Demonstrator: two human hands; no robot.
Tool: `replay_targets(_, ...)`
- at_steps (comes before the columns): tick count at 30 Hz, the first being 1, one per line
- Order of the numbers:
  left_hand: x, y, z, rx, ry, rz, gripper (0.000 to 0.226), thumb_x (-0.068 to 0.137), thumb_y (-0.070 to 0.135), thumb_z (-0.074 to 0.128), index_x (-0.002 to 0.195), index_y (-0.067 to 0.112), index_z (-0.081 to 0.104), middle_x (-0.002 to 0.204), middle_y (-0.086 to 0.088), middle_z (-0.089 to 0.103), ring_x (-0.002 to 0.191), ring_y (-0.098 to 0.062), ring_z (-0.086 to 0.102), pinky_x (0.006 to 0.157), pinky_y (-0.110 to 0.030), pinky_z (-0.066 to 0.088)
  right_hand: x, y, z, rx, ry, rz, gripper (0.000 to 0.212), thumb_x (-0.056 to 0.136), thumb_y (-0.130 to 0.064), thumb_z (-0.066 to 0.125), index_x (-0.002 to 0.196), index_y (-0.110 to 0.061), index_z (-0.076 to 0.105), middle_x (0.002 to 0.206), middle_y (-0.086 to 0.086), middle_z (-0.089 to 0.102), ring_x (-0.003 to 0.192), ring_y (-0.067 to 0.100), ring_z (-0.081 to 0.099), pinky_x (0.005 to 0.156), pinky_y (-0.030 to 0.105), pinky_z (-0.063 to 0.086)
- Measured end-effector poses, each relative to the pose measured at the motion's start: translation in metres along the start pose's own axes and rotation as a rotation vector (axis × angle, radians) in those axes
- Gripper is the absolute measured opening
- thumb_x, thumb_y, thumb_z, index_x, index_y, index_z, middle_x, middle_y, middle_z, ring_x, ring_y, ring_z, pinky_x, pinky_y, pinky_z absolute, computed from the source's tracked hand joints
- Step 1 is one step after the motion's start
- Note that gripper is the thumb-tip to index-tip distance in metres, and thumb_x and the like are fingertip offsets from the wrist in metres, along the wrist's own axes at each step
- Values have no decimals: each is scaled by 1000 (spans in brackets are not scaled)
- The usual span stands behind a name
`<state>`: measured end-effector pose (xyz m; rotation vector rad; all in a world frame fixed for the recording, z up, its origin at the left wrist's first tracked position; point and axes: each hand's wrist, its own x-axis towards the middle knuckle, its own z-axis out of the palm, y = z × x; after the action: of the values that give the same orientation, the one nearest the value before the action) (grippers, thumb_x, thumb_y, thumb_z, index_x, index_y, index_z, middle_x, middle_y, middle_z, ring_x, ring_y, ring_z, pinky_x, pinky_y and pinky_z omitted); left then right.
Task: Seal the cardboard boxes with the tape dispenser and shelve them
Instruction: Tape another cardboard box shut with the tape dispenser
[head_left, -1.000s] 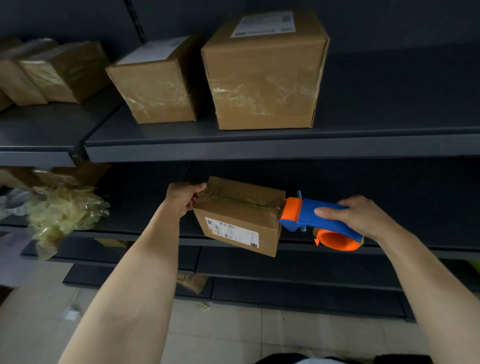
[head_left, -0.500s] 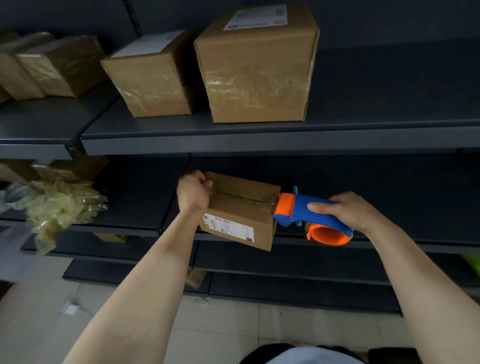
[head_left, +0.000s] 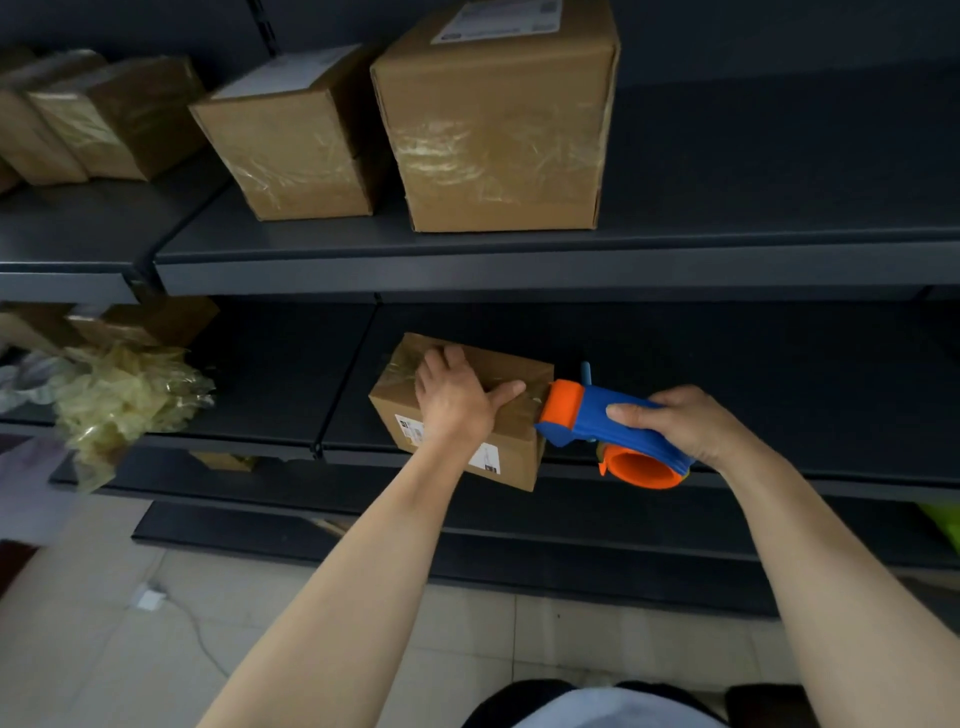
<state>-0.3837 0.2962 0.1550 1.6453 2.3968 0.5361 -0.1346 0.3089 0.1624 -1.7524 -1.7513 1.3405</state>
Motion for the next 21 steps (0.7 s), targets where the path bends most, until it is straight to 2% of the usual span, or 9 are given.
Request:
replay_targets(2, -2, 1, 2, 50, -28, -70, 108, 72, 74, 55, 144, 2, 19, 150, -18, 23, 140, -33, 18, 116, -43, 9, 0, 1, 0, 9, -5, 5, 66, 41, -73, 67, 73, -15, 70, 68, 1, 70, 69, 22, 67, 60, 29, 45)
replay_targets(4, 1, 1, 0, 90, -101, -97, 116, 72, 79, 47, 148, 2, 5, 157, -17, 9, 145, -30, 6, 116, -41, 2, -1, 2, -1, 14, -12, -3, 65, 42, -72, 67, 74, -15, 70, 68, 1, 70, 69, 22, 66, 60, 29, 44)
replay_targets(9, 7, 2, -3, 145, -188, -115, 116, 74, 81, 39, 150, 3, 0, 158, -14, 4, 146, -28, 2, 117, -41, 3, -7, 22, -27, 21, 21, 8, 71, 38, -73, 69, 75, -12, 73, 67, 3, 72, 66, 22, 67, 63, 31, 45)
replay_targets(12, 8, 4, -5, 161, -199, -117, 116, 74, 82, 37, 149, 3, -1, 158, -15, 1, 146, -29, 0, 116, -41, 2, -20, 47, -43, 26, 36, 87, 72, 34, -71, 73, 72, -10, 73, 70, 9, 73, 68, 25, 67, 65, 32, 43)
replay_targets(14, 8, 4, -5, 152, -197, -110, 115, 74, 81, 39, 150, 4, -2, 158, -15, 1, 145, -30, 0, 117, -42, 3, -19, 53, -37, 13, 30, 131, 64, 42, -67, 77, 73, -10, 73, 74, 10, 73, 71, 25, 68, 65, 32, 44)
replay_targets(17, 0, 9, -7, 123, -109, -82, 108, 77, 73, 49, 149, 4, 7, 156, -17, 12, 144, -32, 9, 116, -43, 9, -7, 41, -9, -99, 30, 175, 57, 62, -63, 77, 76, -8, 67, 76, 10, 67, 70, 24, 64, 58, 30, 41)
replay_targets(19, -8, 18, -7, 176, 25, -22, 94, 78, 66, 55, 142, 3, 26, 146, -20, 31, 135, -35, 29, 109, -44, 26, 1, 33, 7, -131, 25, 192, 59, 65, -66, 74, 77, -10, 60, 79, 7, 62, 71, 22, 61, 57, 31, 41)
replay_targets(21, -20, 32, -4, 190, 28, 19, 85, 78, 68, 52, 132, 3, 41, 133, -19, 42, 122, -34, 41, 98, -43, 38, 7, 28, 16, -126, 10, 201, 60, 66, -67, 72, 82, -11, 60, 81, 7, 63, 72, 21, 61, 55, 30, 41)
